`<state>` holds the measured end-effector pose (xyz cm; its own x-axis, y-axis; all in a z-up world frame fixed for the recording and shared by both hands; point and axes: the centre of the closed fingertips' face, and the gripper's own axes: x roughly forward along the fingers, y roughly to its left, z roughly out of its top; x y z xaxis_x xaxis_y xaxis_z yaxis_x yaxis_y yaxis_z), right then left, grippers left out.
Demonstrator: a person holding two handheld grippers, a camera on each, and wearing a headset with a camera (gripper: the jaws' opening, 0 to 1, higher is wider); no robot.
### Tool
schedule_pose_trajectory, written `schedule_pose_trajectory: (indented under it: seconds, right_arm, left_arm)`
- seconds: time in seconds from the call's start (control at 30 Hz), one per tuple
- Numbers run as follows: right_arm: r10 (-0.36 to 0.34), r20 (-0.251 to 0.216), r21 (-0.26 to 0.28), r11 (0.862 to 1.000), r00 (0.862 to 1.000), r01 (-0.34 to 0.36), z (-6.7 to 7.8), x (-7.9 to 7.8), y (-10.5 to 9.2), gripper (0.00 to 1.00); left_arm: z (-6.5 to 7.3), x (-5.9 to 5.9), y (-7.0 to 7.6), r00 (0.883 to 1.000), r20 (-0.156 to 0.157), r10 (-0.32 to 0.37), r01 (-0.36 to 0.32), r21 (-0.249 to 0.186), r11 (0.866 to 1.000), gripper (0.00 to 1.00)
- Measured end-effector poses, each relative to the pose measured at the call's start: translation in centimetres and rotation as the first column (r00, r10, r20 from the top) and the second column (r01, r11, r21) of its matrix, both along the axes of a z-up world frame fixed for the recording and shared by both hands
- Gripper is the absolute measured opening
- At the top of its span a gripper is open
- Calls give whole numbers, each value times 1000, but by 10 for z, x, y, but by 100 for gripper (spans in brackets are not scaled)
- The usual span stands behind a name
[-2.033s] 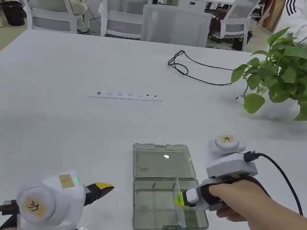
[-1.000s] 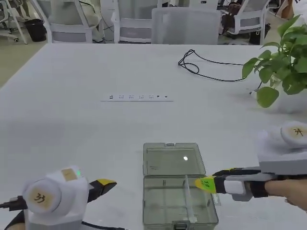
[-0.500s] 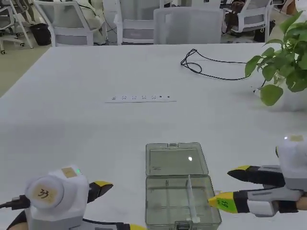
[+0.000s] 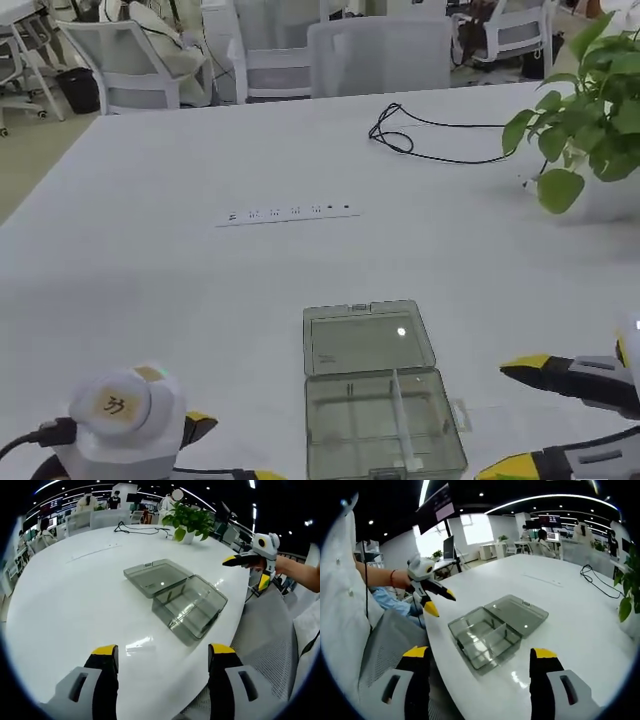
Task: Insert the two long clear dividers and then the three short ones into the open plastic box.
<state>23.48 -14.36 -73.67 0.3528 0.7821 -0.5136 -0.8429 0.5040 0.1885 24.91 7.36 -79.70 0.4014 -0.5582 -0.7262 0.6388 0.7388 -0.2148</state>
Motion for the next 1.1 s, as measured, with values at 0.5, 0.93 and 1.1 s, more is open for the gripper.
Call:
schedule_pose_trajectory:
  seconds: [0.5, 0.93, 1.1]
  right_arm:
    - [29, 65, 17, 999, 997, -31, -4, -7, -16, 84]
    - [28, 70, 32, 999, 997, -30, -5, -13, -11, 81]
    - [22, 74, 34, 999, 997, -25, -5, -13, -12, 81]
  left_arm:
    - [-33, -2, 10, 991, -112, 66, -51, 125, 991, 58]
    - [-49, -2, 15, 983, -171, 65, -23, 241, 970, 49]
    - [-52, 0, 20, 985, -162, 60, -10, 296, 955, 44]
